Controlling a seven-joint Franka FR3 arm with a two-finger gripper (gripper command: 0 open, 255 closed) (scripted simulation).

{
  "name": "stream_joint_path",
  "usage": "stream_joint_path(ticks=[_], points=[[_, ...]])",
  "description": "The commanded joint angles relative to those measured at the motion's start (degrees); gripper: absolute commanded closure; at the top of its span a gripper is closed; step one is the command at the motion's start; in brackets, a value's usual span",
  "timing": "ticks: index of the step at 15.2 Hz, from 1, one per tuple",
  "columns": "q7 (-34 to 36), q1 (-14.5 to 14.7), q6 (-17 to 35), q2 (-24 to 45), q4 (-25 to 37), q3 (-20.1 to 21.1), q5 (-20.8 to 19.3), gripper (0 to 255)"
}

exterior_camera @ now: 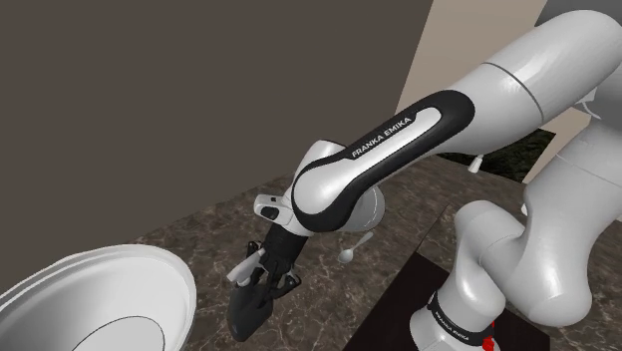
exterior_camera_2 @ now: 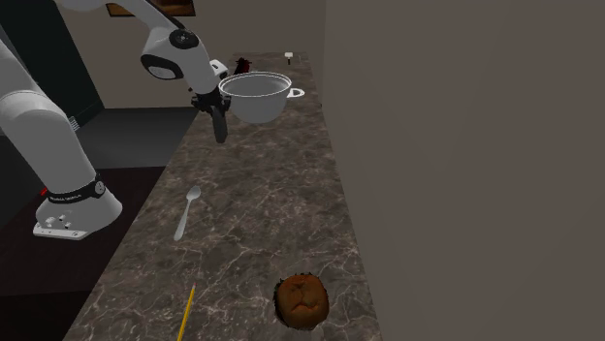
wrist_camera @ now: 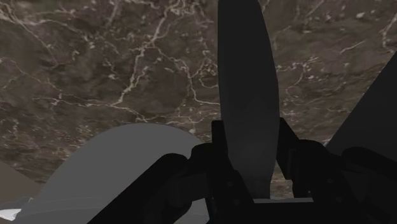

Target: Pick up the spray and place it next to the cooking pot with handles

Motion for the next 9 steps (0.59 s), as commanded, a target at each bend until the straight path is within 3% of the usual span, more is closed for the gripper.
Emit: stream_joint_path(ticks=[1, 2, 7, 9], points=[[-0.01, 0.0, 0.01, 0.0, 0.01, 0.0, 0.02, 255], [-0.02, 0.01, 0.01, 0.0, 0.0, 0.0, 0.02, 0], [-0.02, 0.01, 0.01, 0.0, 0.0, 0.0, 0.03, 0], [4.21, -2.14, -2.94, -4.75, -1.35, -0.31, -5.84, 0]])
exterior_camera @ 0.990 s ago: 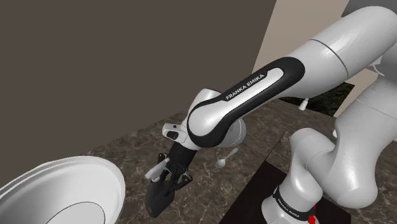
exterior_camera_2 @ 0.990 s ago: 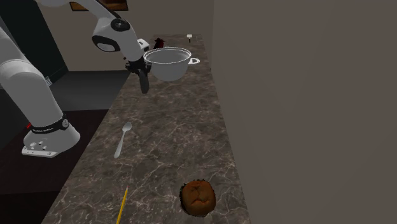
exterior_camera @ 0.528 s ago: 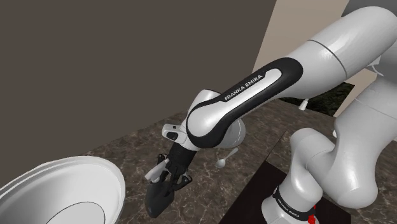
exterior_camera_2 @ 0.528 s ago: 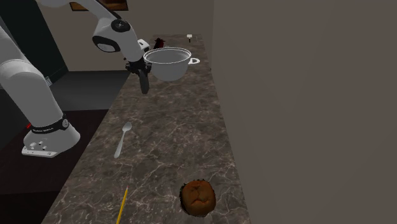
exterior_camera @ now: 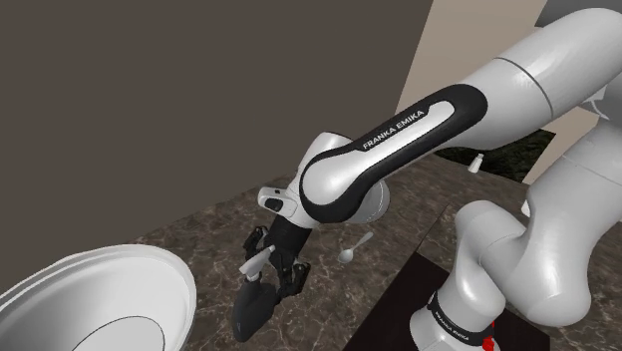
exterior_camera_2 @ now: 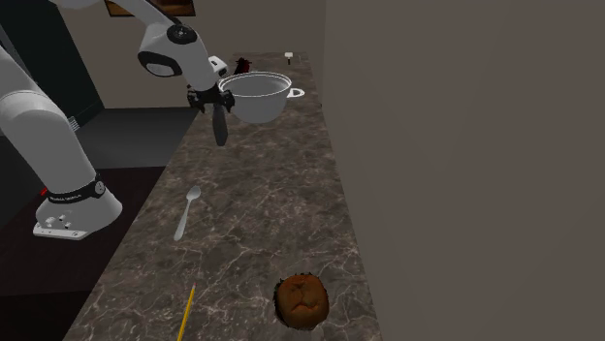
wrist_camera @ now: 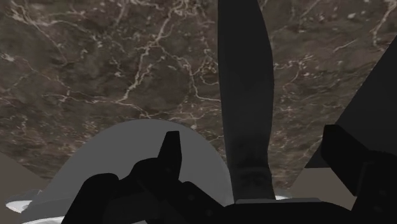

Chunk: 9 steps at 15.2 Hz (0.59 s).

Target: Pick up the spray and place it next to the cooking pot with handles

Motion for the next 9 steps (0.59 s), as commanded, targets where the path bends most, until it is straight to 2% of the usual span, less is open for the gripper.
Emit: stream_joint_path(ticks=[1, 2, 9], points=[[3.76, -1.91, -2.8, -4.19, -0.98, -0.08, -5.07, 0], [5.08, -2.9, -4.23, -5.94, -1.24, -0.1, -6.99, 0], [5.04, -3.02, -4.26, -5.93, -1.23, 0.02, -6.94, 0]])
